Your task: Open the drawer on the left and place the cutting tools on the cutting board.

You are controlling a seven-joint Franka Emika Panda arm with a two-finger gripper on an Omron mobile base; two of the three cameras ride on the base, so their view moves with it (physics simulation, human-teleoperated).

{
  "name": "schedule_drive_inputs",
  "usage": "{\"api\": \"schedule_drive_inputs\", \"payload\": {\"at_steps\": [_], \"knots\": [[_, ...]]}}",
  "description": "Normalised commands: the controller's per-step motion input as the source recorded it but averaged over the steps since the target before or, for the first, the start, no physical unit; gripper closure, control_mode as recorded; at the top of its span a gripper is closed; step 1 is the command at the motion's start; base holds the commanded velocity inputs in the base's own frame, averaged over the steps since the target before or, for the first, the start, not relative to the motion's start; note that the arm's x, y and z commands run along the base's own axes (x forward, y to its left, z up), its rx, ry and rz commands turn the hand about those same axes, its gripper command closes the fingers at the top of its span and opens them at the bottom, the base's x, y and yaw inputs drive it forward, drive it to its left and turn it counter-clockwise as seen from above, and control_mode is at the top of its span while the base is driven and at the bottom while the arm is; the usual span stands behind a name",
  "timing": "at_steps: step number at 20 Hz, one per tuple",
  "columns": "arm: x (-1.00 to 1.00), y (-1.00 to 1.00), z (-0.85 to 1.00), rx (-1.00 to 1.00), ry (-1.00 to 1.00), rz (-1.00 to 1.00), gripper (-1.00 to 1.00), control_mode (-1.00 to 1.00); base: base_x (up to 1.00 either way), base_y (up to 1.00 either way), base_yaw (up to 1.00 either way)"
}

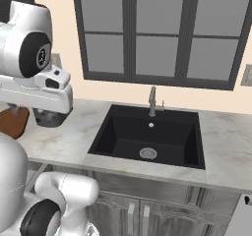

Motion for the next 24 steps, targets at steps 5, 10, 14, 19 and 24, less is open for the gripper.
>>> {"api": "schedule_drive_inputs", "payload": {"at_steps": [5, 10, 14, 19, 24], "knots": [[0.15, 0.14, -0.45, 0.00, 0.00, 0.00, -1.00, -1.00, 0.00, 0.00, 0.00], [0.01, 0.30, -0.41, 0.00, -0.02, 0.00, -1.00, -1.00, 0.00, 0.00, 0.00], [0.00, 0.42, -0.47, 0.00, -0.02, 0.00, -1.00, -1.00, 0.00, 0.00, 0.00], [0.00, 0.50, -0.42, 0.00, 0.00, 0.05, -1.00, -1.00, 0.00, 0.00, 0.00], [0.00, 0.48, -0.40, 0.00, 0.00, 0.12, -1.00, -1.00, 0.00, 0.00, 0.00]]}}
